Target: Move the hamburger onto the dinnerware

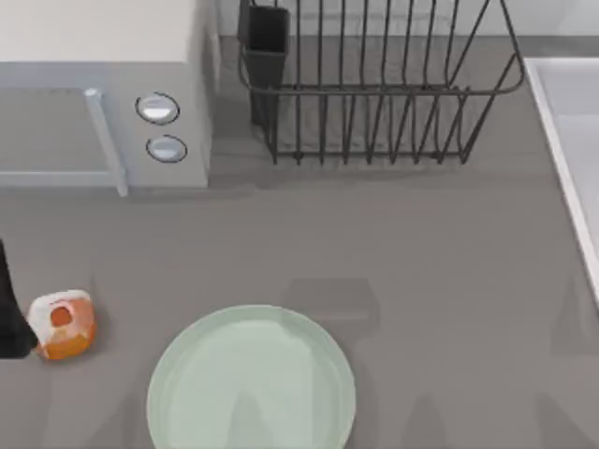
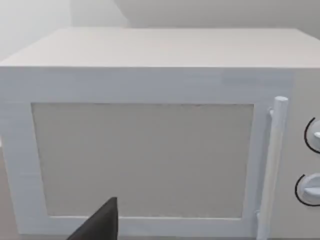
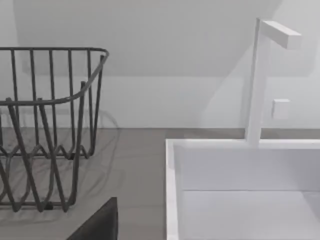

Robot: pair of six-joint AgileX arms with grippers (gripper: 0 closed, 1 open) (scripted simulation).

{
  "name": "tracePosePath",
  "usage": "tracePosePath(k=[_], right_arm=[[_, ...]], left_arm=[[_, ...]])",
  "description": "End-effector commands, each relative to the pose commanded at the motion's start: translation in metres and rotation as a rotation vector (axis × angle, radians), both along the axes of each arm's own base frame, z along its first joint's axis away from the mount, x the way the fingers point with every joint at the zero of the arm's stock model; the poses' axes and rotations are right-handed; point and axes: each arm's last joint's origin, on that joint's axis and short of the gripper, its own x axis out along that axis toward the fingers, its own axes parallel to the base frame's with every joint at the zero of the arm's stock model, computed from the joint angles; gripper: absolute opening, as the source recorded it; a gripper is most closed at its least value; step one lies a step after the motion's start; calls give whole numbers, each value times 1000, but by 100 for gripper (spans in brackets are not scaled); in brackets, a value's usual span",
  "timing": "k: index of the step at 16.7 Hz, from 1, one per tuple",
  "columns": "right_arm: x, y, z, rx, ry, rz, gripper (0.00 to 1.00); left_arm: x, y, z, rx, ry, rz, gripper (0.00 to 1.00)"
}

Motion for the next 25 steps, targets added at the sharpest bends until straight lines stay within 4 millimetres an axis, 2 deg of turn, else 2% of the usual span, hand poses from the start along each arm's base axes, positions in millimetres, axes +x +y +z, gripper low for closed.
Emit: tracePosePath(k=[3, 6, 9, 12, 14, 17, 20, 25], right_arm=[[0, 0, 0, 0, 0, 0, 100], [0, 0, 0, 0, 0, 0, 100], [0, 0, 0, 0, 0, 0, 100], [0, 0, 0, 0, 0, 0, 100], [0, 0, 0, 0, 0, 0, 100], [0, 0, 0, 0, 0, 0, 100], [0, 0, 0, 0, 0, 0, 100], [0, 0, 0, 0, 0, 0, 100]], left_arm=[[0, 0, 2, -4, 2, -2, 100], [1, -1, 20, -37, 63, -12, 100], [9, -3, 48, -74, 195, -19, 100], [33, -5, 68, -104, 430, -15, 100], [55, -7, 61, -114, 650, -3, 100], [79, -11, 38, -125, 960, 24, 100], [109, -16, 25, -127, 1228, 60, 100], [159, -25, 11, -132, 1518, 128, 100]])
